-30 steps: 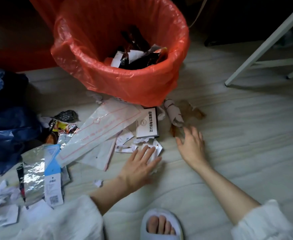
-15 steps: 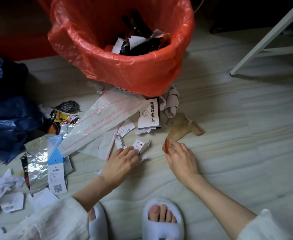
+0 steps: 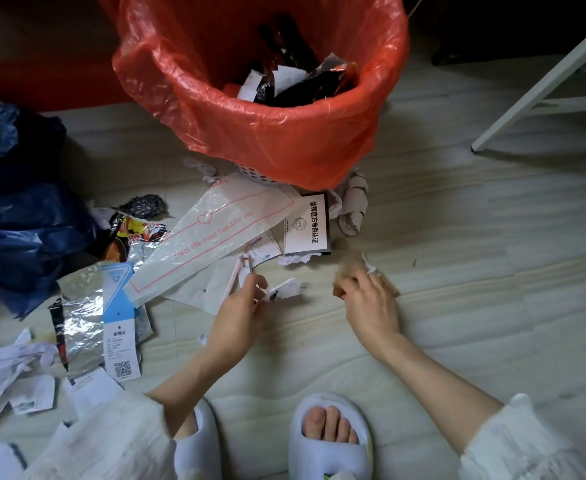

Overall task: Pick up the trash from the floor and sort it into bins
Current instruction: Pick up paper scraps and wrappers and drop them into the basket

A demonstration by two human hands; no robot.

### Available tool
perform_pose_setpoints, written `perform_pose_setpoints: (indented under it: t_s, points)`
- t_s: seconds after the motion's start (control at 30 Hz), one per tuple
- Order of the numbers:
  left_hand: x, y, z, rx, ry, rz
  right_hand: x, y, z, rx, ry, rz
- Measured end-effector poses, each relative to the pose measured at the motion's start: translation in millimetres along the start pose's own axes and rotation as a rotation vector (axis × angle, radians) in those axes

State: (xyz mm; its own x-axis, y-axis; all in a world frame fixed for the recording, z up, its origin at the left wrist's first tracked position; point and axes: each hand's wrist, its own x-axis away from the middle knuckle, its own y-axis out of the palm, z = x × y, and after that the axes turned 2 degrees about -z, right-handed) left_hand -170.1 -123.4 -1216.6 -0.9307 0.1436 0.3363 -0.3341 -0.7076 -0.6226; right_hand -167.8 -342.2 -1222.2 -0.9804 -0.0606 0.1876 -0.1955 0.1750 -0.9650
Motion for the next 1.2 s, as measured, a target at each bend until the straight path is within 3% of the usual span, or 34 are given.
perform_pose_setpoints:
  t_s: [0.07, 0.17, 0.3, 0.5, 0.67, 0.73, 0.8, 0.93, 1.0, 1.07, 1.2]
  points:
    - [-1, -6, 6, 0.077, -0.013, 0.036, 3, -7, 0, -0.087, -0.033, 0.086]
    - [-8, -18, 13, 0.063, 0.067, 0.092, -1, -25, 4, -0.253, 0.134, 0.173]
    - [-18, -36, 49, 0.132, 0.236, 0.171, -21, -64, -1, -0.512, 0.274, 0.412]
    - [-33, -88, 128, 0.351, 0.443, 0.375, -59, -155, -34, -0.857, 0.13, 0.765]
    - [-55, -152, 178, 0.271, 0.637, 0.704, -89, -222, -64, -0.635, -0.246, 1.004]
    - [-74, -166, 187, 0.145, 0.597, 0.772, -112, -233, -75, -0.541, -0.299, 0.97]
    - [-95, -174, 186, -0.003, 0.497, 0.779, -133, -239, -83, -0.49, -0.306, 0.819]
    - [-117, -180, 174, -0.184, 0.27, 0.557, -150, -237, -82, -0.324, -0.262, 0.319]
    - [-112, -177, 171, -0.254, 0.344, 0.539, -144, -232, -78, -0.318, -0.253, 0.233]
    - [-102, -168, 168, -0.254, 0.487, 0.628, -131, -227, -77, -0.464, -0.277, 0.309]
    - [-73, -131, 147, -0.143, 0.683, 0.736, -103, -196, -58, -0.673, -0.179, 0.708]
